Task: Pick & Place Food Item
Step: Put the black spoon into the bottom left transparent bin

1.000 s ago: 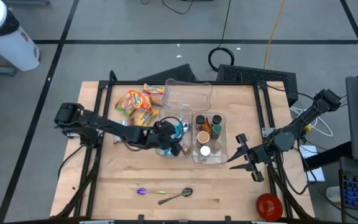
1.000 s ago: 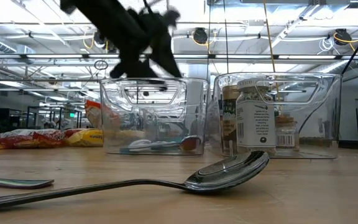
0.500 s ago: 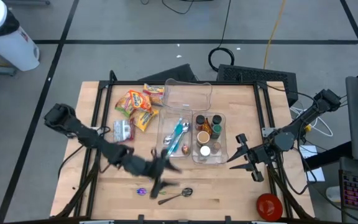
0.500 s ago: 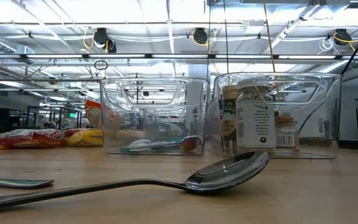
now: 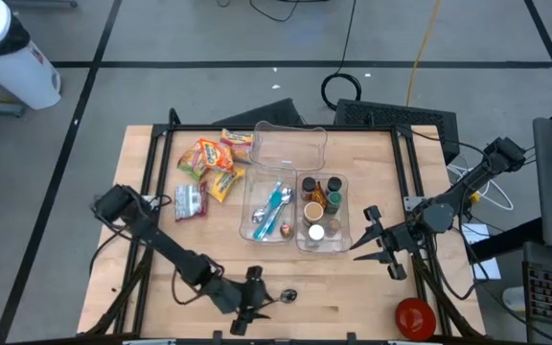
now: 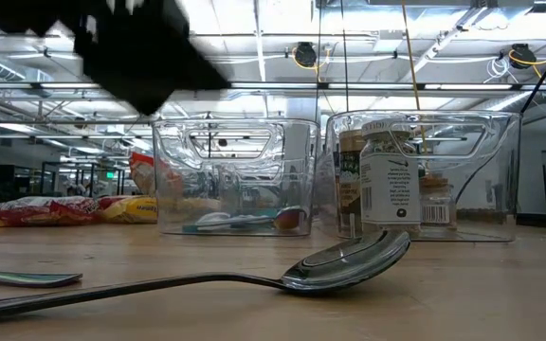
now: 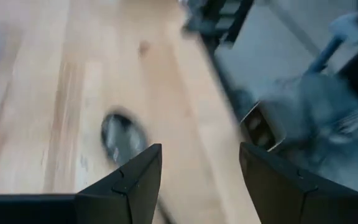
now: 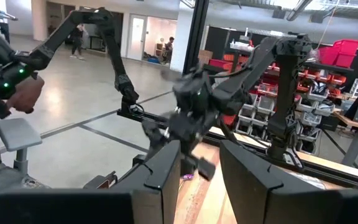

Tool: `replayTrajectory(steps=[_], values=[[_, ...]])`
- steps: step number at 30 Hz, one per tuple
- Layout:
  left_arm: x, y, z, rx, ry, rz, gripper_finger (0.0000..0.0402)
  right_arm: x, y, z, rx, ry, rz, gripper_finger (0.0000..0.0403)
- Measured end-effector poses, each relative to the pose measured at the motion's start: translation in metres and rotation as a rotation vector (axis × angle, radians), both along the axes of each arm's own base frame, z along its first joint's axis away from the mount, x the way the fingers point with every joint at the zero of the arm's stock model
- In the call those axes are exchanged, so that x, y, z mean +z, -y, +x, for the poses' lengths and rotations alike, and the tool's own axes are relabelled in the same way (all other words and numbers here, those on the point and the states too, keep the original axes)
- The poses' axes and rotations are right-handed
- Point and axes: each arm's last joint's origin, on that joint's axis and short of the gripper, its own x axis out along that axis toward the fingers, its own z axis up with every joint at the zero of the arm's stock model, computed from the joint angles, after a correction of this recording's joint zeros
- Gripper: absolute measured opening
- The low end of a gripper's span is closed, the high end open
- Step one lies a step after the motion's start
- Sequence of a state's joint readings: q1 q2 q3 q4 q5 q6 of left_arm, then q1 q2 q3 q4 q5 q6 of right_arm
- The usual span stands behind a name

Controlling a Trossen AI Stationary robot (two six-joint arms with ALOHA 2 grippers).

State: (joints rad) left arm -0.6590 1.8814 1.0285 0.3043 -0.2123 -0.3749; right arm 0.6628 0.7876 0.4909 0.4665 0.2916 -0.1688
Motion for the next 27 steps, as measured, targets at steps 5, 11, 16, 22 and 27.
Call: replayTrajectory(steps=[5, 11, 16, 22, 27], values=[[-0.015, 0.008, 0.009, 0.003, -0.137, 0.107, 0.0223, 0.0, 0.001, 0.0, -0.025, -0.002, 0.001, 0.0105], [-0.029, 0.011, 0.024, 0.03, -0.264, 0.224, 0.0223, 0.0, 0.001, 0.0, -0.025, -0.002, 0.001, 0.0105], [-0.03, 0.008, 0.031, 0.027, -0.274, 0.204, 0.0223, 0.0, 0.001, 0.0, -0.025, -0.003, 0.0, 0.0105], [-0.035, 0.002, 0.027, 0.04, -0.346, 0.248, 0.0223, -0.001, 0.001, 0.0, -0.022, -0.005, -0.002, 0.0105], [-0.039, -0.006, 0.027, 0.07, -0.382, 0.252, 0.0223, -0.001, 0.001, 0.0, -0.022, -0.006, -0.003, 0.0105]])
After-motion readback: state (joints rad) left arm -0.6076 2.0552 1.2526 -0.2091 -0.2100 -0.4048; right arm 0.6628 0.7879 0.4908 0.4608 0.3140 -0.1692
